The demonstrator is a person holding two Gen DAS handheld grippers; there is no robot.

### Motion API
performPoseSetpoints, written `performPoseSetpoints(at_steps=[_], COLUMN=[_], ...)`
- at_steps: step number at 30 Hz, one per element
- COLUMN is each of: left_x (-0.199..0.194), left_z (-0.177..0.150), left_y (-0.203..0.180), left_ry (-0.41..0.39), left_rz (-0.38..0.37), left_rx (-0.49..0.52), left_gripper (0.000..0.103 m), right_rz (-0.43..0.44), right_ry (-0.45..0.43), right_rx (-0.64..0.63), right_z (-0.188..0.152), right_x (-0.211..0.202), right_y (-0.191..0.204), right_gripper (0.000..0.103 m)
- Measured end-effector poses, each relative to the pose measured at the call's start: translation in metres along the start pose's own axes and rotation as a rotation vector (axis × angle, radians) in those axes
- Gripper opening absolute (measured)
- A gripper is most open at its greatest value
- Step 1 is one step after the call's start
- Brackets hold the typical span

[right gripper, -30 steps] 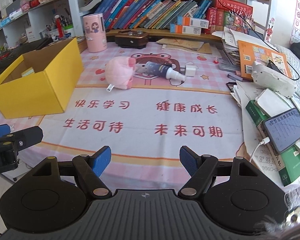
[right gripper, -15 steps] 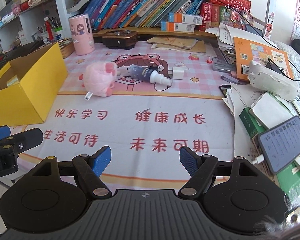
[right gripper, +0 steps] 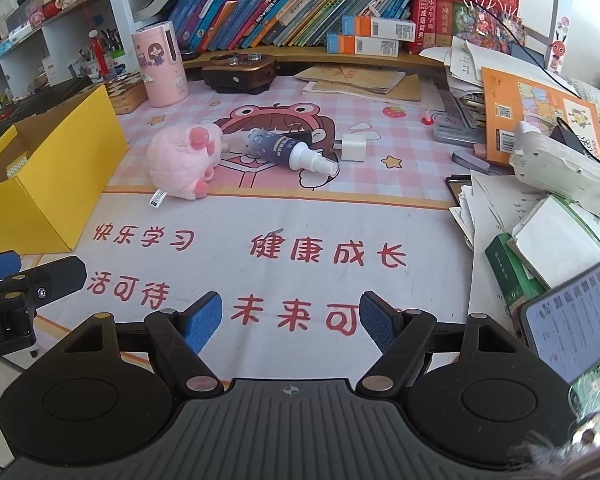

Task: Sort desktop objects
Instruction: 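Reach both grippers toward the pink plush pig and spray bottle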

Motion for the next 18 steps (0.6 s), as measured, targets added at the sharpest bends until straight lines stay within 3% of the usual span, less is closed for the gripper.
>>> performPoseSetpoints(at_steps=[18], left_x=[0.016], left_z=[0.012], left_y=[-0.008], left_ry=[-0.009], left_rz=[0.051], left_rx=[-0.015], left_gripper=[0.085], right_rz=[0.032], right_ry=[0.012], right_rx=[-0.017], right_z=[0.014], right_x=[0.022], right_y=[-0.013], right_gripper=[0.075])
Point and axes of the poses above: each gripper's, at about its wrist camera, not at the fingertips, and x roughly the way its jaws point, y to its left, z to its top, the point moved 4 cm from there along x, roughly the way its jaws point, and after that the axes turned 13 degrees about -z, right-handed, at the moved point
